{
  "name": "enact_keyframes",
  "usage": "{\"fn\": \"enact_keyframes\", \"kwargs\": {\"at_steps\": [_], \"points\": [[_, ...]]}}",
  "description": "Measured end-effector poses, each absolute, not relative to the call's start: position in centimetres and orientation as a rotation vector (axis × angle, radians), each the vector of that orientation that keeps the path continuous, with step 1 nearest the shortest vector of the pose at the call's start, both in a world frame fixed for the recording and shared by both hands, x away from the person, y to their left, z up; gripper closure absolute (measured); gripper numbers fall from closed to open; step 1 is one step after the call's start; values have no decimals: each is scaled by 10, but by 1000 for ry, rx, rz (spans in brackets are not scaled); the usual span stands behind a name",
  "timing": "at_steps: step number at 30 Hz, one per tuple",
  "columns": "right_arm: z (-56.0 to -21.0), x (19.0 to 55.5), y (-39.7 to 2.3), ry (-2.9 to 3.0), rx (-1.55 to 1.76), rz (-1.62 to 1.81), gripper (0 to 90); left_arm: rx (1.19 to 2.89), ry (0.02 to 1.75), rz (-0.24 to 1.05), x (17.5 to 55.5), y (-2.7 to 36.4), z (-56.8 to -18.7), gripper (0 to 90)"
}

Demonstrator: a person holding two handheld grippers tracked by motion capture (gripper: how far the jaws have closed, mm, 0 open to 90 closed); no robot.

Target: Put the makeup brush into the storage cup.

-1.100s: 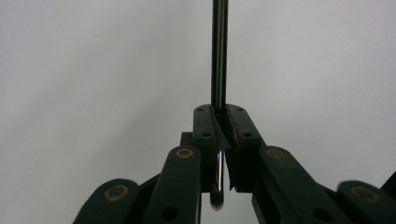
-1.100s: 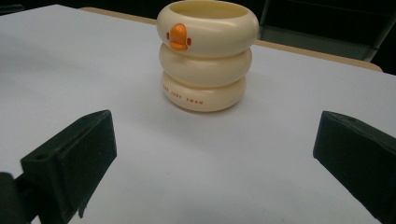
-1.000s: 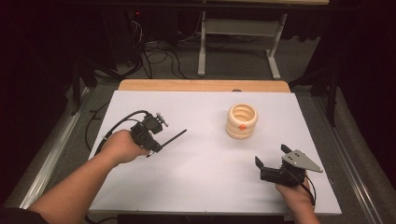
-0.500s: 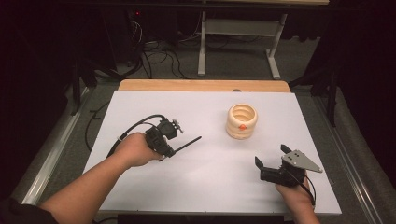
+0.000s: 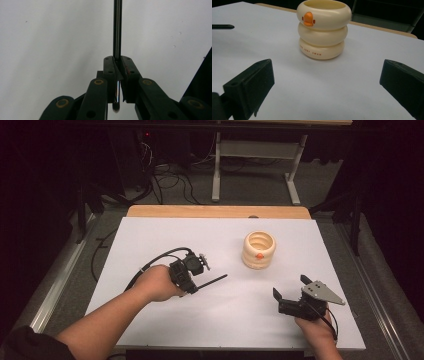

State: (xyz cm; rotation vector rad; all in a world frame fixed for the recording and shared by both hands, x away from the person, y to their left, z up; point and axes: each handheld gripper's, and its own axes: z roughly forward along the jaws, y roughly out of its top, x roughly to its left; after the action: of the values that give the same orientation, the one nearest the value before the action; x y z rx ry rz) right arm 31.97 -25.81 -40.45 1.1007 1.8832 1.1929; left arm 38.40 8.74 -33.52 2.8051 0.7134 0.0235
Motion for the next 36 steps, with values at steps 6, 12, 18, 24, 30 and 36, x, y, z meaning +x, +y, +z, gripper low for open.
{"fn": "enact_keyframes", "kwargs": {"at_steps": [6,12,18,24,30,36], "points": [[-405,320,-258,1880,1107,1200,9,2852,651,-3,382,76,-338,837],[-405,320,-258,1880,1101,1198,9,2900,579,-31,381,68,-341,836],[-406,320,-257,1901,1086,1189,9,2934,541,-29,381,61,-339,836],[-406,320,-256,1901,1079,1181,10,2958,529,-25,383,58,-341,836],[-407,321,-257,1914,1075,1163,10,2968,519,-26,385,57,-344,836],[-404,327,-257,1936,1066,1152,10,2959,506,-33,384,57,-343,836]]}}
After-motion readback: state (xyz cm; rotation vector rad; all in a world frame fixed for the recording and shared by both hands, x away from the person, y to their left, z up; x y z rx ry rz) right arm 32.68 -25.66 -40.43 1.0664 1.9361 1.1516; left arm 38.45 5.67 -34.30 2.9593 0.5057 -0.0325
